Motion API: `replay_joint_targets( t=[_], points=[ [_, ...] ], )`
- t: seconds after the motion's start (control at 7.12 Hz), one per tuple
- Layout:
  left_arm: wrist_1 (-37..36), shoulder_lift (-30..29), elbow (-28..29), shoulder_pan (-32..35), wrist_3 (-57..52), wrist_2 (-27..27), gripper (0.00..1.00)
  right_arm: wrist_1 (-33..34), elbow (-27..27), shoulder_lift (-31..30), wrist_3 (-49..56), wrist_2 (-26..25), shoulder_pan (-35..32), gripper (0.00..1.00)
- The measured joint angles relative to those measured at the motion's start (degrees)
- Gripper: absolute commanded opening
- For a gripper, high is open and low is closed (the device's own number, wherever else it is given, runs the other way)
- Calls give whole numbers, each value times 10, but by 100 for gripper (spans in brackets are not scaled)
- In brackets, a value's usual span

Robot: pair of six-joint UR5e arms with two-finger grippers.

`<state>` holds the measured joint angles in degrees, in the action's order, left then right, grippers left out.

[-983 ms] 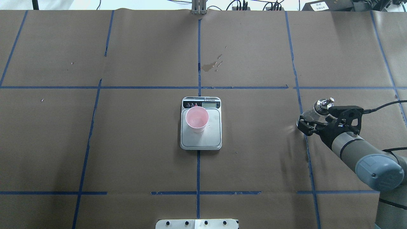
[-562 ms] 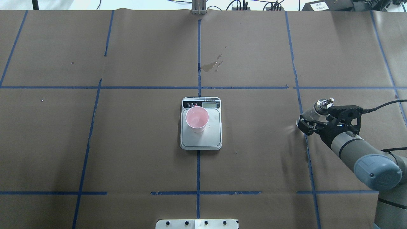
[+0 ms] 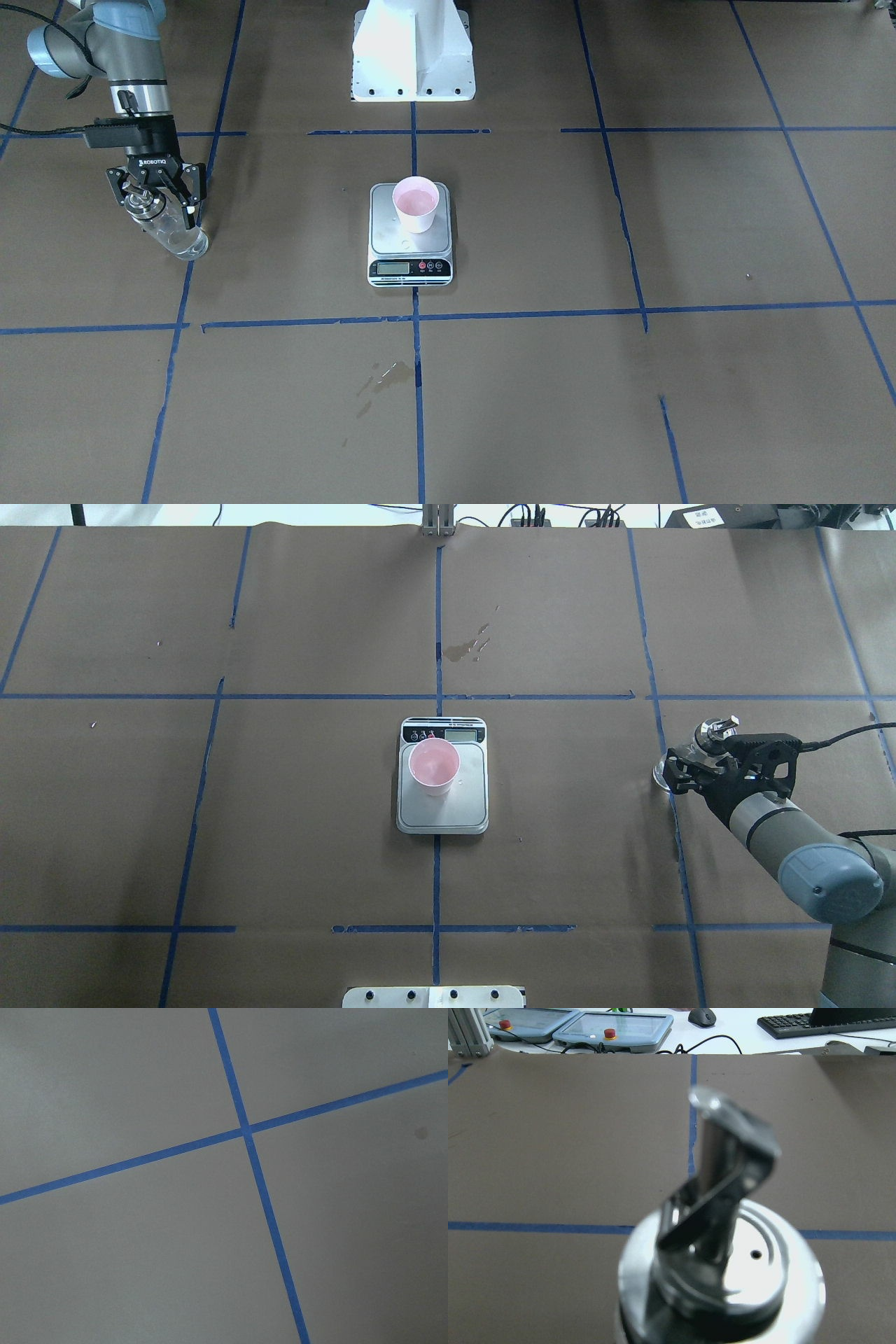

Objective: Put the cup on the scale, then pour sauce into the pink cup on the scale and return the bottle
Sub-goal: 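Lift the bottle with the right gripper and move it above the pink cup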

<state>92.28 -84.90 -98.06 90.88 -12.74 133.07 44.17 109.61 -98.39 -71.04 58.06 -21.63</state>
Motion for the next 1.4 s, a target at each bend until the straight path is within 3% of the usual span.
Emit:
replay_joint_targets(
  t=[0.42,0.84,1.4],
  points=[
    [0,0,0,0,0,0,100,-2,29,0,95,-46,-11,0],
    [0,1,2,0,0,0,100,-2,52,15,208,-47,-53,0],
    [0,1,3,0,0,0,100,6,40,26,312,-58,-55,0]
  ],
)
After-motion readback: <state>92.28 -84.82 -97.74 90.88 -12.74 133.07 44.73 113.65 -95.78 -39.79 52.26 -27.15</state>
